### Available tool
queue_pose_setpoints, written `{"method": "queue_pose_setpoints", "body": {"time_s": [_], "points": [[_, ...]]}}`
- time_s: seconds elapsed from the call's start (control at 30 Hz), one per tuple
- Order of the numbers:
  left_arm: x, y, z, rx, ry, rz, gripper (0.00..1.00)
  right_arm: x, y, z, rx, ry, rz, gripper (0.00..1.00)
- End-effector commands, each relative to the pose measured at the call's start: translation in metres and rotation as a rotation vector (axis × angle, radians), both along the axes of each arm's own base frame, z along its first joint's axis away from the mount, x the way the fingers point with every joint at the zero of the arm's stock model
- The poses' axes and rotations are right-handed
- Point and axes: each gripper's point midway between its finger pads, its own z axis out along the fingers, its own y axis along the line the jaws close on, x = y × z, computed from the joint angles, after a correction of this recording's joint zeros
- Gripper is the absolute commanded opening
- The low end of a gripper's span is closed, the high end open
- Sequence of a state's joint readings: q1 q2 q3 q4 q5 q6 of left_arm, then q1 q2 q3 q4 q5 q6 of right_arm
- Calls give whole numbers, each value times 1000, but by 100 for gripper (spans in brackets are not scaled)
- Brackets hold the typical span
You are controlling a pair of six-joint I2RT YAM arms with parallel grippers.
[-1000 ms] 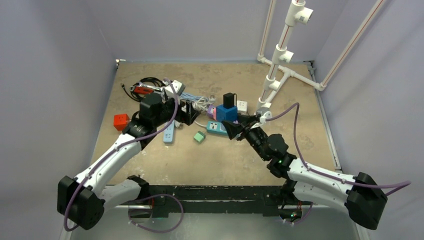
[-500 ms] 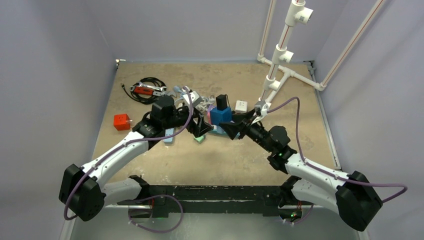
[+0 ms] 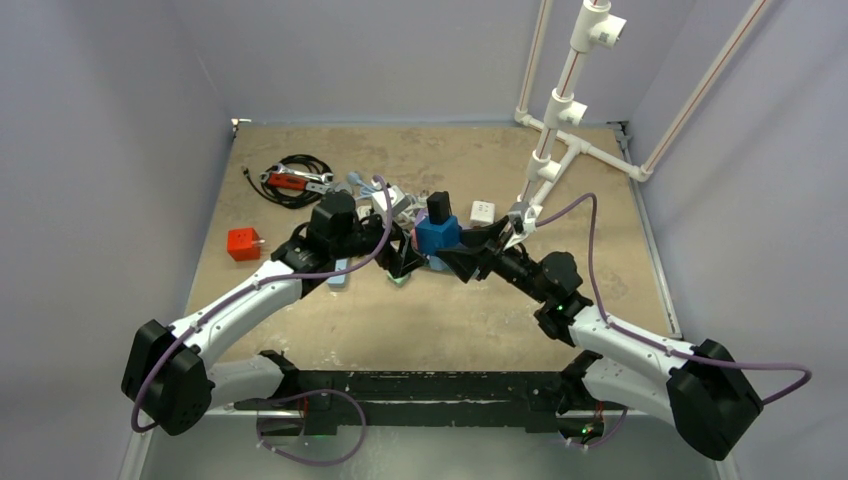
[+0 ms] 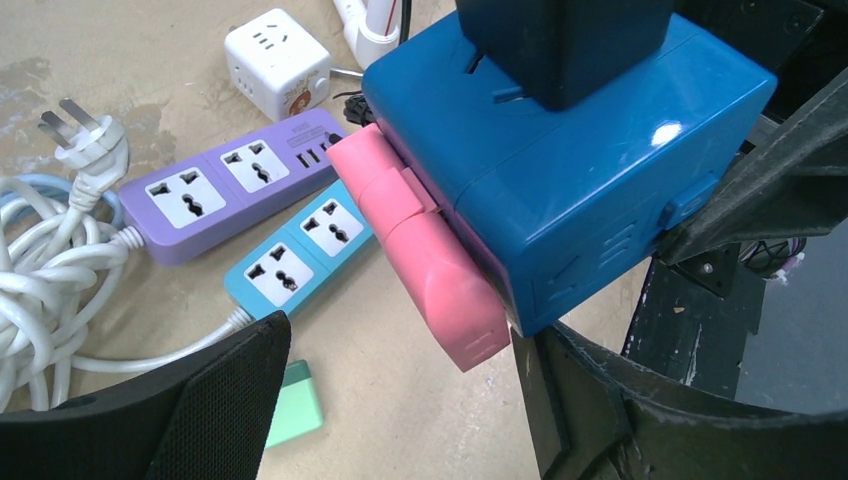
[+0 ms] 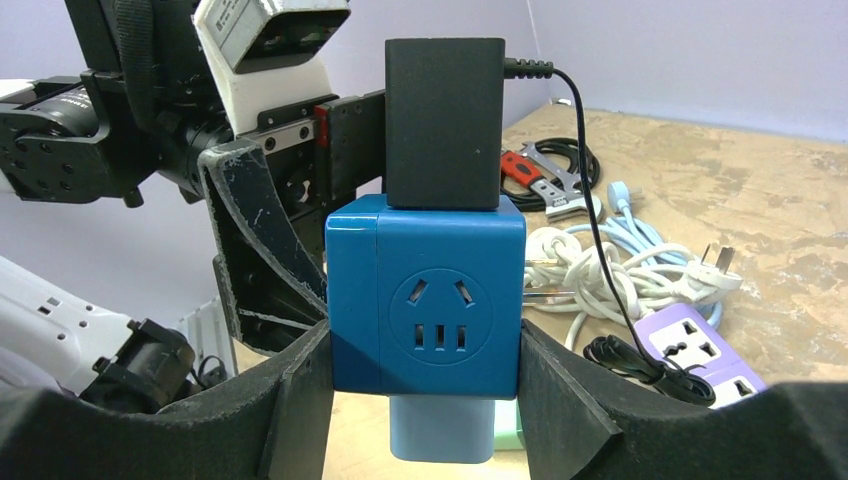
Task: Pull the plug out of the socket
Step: Remove the plug from the socket.
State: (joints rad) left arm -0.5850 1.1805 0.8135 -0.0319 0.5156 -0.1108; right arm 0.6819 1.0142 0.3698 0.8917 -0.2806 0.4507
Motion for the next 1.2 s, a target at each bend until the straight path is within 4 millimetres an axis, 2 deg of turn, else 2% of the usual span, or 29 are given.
{"method": "queue_pose_setpoints", "body": {"time_s": [0.0, 0.67, 1.0, 1.17], "points": [[11, 7, 4, 23, -45, 60, 79, -17, 1, 48, 109, -132, 70, 0], [22, 26, 12, 89, -114, 155, 84, -22, -11, 62, 116, -173, 70, 0], [34, 40, 16, 74, -100, 212, 86, -35, -7, 66, 106, -206, 144, 0], [18, 29, 22, 39, -105, 97, 85, -28, -11, 66, 112, -187, 101, 0]]}}
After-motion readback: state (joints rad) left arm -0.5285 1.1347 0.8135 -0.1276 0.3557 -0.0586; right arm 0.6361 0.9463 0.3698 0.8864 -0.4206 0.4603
